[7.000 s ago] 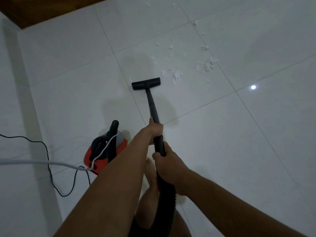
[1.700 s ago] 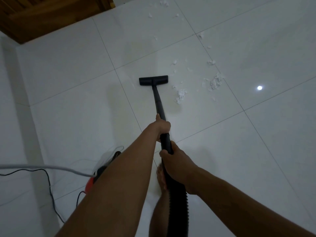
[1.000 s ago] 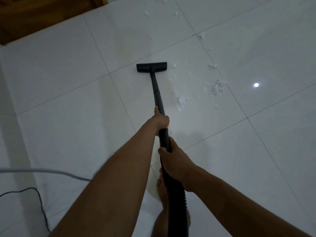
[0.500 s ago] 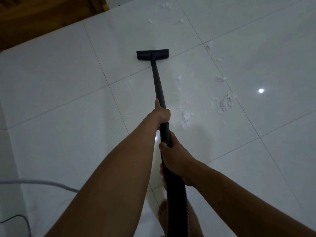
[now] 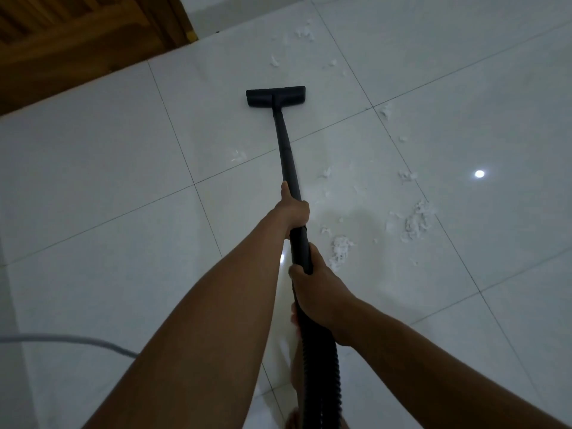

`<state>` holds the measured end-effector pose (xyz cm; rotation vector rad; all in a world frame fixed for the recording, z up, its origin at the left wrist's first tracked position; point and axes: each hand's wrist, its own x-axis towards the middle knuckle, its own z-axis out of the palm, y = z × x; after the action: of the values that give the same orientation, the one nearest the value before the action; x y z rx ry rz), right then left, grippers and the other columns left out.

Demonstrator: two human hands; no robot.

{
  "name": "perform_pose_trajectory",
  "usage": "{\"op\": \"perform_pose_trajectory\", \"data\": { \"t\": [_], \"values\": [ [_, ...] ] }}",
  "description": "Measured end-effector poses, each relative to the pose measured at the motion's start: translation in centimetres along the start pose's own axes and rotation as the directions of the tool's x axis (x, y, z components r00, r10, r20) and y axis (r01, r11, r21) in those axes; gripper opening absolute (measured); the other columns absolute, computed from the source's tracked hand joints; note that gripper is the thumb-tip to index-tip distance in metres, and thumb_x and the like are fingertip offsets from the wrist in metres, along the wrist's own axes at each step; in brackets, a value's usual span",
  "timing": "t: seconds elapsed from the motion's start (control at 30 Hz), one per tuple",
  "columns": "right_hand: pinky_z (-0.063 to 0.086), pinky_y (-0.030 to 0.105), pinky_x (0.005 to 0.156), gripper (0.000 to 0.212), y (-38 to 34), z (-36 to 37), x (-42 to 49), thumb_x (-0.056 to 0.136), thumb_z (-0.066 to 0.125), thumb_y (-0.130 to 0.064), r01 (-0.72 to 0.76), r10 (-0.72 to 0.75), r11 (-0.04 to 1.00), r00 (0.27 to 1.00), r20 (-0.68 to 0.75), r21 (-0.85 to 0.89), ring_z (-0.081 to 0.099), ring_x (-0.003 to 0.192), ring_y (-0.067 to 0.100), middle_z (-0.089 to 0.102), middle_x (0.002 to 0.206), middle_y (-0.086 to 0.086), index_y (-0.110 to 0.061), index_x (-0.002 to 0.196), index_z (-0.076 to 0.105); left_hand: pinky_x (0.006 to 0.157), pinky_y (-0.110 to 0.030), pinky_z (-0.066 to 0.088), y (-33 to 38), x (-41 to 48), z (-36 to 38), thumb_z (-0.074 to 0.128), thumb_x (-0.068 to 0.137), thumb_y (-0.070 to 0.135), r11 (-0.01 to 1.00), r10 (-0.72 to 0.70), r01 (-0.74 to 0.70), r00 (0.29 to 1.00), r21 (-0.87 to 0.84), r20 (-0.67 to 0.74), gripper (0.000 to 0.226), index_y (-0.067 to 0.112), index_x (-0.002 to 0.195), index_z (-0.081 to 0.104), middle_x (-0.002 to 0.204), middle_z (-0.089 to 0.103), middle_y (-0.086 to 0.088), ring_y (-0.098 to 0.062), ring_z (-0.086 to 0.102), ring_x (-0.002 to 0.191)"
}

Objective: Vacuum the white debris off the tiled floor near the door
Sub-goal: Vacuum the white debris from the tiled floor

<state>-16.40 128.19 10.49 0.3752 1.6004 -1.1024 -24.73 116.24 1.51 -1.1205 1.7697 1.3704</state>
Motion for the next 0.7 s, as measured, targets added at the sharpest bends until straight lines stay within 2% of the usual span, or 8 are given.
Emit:
{"op": "perform_pose_trajectory", "data": {
  "t": [0.23,0.37,0.7],
  "values": [
    [0.053,0.029,0.048,0.055,-2.2,-0.9,2.1,0.108,0.039,-0.024,0.001,-0.001,1.000,1.000,-0.008,-0.009,0.057,0.052,0.020,0.055,0.083,0.014,-0.048,0.154,0.023,0.080,-0.038,0.049,2.1,2.3,-0.8,0.038,0.105,0.018,1.000,0.019,-0.019,1.000,-0.004,-0.009,0.079,0.038,0.157,-0.018,0.148,0.042,-0.012,-0.025,0.054,0.098],
    [0.052,0.028,0.046,0.055,-3.0,-1.4,2.8,0.109,0.039,-0.024,0.003,-0.003,1.000,1.000,-0.009,-0.012,0.057,0.054,0.020,0.055,0.085,0.015,-0.050,0.153,0.022,0.093,-0.043,0.054,2.9,3.4,-0.9,0.038,0.104,0.019,1.000,0.019,-0.019,1.000,0.000,-0.020,0.079,0.039,0.156,-0.018,0.144,0.046,-0.012,-0.029,0.058,0.104],
    [0.053,0.029,0.047,0.052,-5.0,-1.6,3.3,0.108,0.039,-0.024,-0.019,0.018,1.000,1.000,0.022,0.017,0.056,0.051,0.020,0.054,0.083,0.015,-0.050,0.151,0.025,0.100,-0.047,0.052,4.5,4.0,-2.0,0.039,0.104,0.020,1.000,0.002,-0.002,1.000,-0.007,-0.011,0.080,0.041,0.156,-0.018,0.148,0.043,-0.011,-0.032,0.058,0.115]
  ]
}}
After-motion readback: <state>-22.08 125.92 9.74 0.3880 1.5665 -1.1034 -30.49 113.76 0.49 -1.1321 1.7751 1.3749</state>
